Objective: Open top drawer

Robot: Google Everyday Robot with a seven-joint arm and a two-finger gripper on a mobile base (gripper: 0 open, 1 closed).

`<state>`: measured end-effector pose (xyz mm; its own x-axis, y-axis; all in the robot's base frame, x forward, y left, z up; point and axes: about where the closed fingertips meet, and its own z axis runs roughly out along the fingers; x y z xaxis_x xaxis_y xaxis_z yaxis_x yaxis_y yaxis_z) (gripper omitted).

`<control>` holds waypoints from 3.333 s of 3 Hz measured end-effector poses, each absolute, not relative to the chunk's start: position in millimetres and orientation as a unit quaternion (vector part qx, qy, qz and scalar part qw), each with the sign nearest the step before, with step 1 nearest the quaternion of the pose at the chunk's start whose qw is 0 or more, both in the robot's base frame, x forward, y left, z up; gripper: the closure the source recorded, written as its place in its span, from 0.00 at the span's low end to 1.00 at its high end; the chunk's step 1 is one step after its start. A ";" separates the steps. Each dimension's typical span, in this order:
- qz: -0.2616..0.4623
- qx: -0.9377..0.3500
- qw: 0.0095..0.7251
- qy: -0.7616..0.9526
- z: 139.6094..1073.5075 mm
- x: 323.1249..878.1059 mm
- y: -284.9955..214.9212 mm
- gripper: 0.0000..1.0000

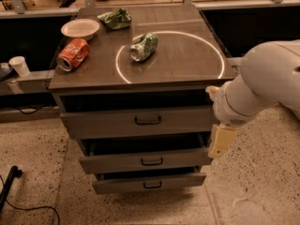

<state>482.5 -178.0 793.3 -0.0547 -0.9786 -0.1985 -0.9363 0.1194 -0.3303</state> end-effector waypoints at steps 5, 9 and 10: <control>0.038 -0.747 0.190 0.636 660.4 573.4 -109.4 0.20; 0.063 -0.757 0.152 0.632 663.0 532.5 -123.9 0.28; 0.083 -0.759 0.121 0.634 664.8 474.0 -143.3 0.28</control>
Offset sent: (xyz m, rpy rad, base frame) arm 0.0560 0.0583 -0.1003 0.1625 -0.0271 0.3231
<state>474.0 -143.3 664.8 0.1815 -0.9429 -0.2794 -0.9830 -0.1662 -0.0775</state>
